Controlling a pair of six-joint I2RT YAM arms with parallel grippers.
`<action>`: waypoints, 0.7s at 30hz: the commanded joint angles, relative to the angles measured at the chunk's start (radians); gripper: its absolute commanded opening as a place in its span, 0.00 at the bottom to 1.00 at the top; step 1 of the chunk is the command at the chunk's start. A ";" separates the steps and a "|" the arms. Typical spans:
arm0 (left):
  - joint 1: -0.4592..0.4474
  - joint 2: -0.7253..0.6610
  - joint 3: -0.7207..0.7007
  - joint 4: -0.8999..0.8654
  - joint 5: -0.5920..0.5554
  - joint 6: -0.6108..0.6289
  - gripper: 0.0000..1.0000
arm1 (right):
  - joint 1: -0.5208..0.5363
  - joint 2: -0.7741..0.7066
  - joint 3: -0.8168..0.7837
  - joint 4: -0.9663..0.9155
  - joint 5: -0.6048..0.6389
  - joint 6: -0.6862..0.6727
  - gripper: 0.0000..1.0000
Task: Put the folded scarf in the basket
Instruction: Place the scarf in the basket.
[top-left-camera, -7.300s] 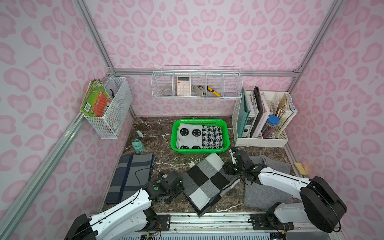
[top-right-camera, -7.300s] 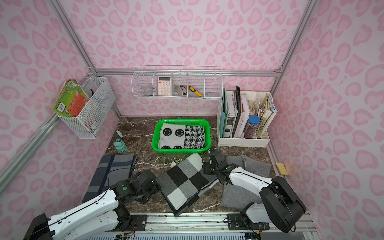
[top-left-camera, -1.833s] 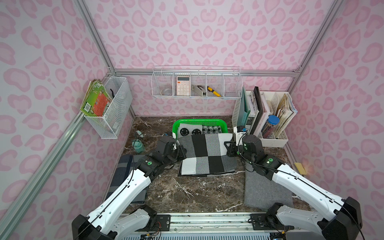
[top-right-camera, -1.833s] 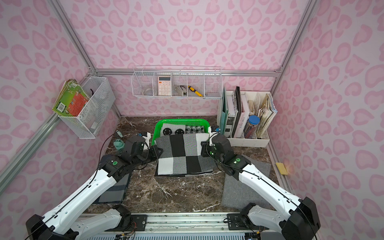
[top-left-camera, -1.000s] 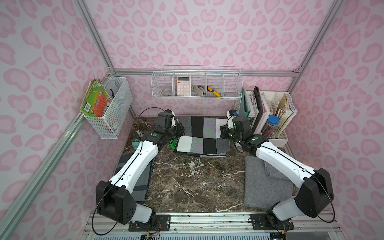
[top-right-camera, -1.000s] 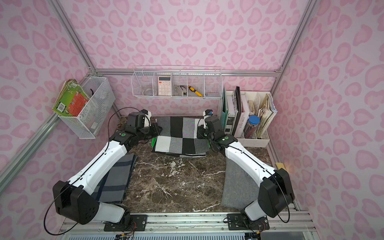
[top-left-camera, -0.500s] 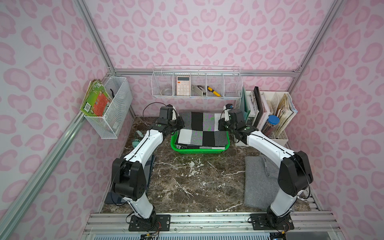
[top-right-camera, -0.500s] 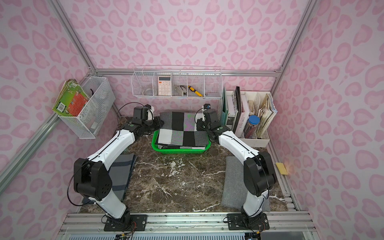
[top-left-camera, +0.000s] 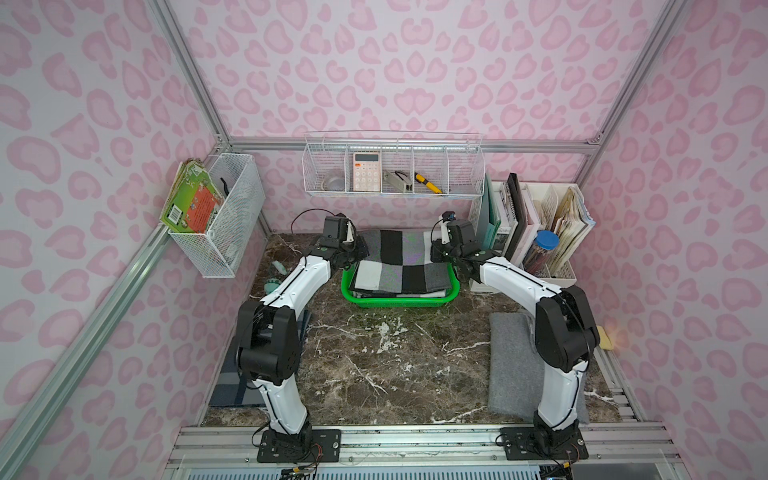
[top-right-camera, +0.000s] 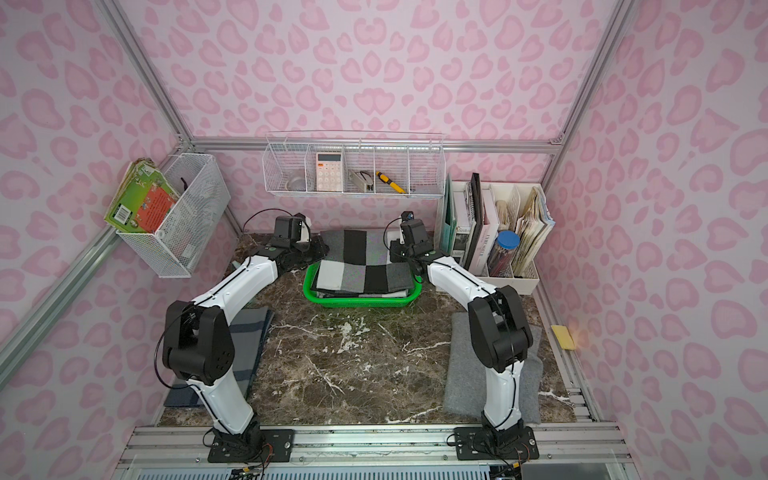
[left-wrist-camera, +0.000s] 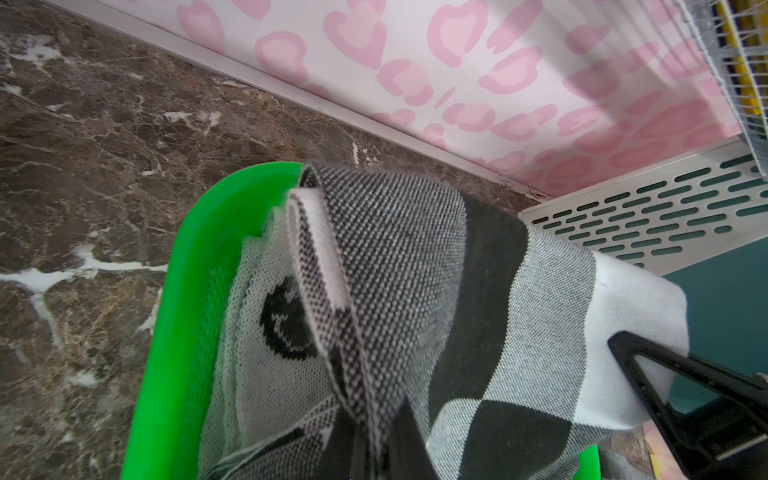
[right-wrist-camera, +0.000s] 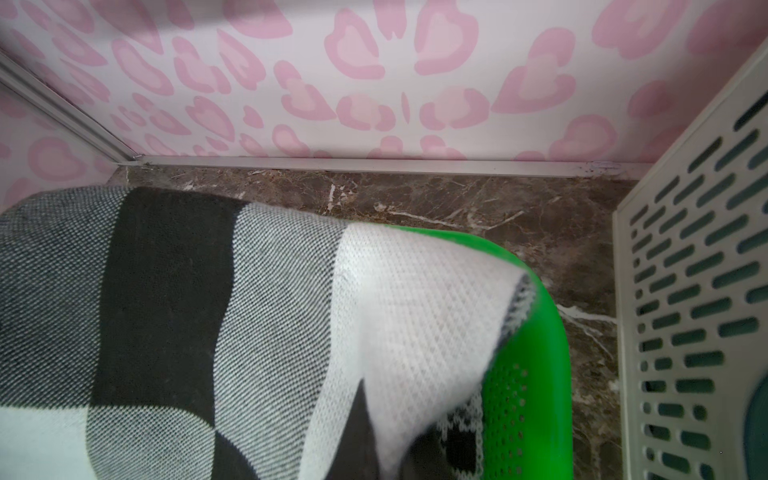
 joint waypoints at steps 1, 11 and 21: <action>0.003 0.022 0.019 0.039 -0.015 -0.005 0.00 | -0.005 0.018 0.036 0.005 0.032 -0.028 0.00; 0.012 0.064 0.049 0.021 -0.030 -0.017 0.00 | -0.011 0.072 0.100 -0.040 0.047 -0.051 0.00; 0.014 0.063 0.077 0.032 0.071 -0.009 0.47 | -0.009 0.071 0.142 -0.093 0.024 -0.062 0.51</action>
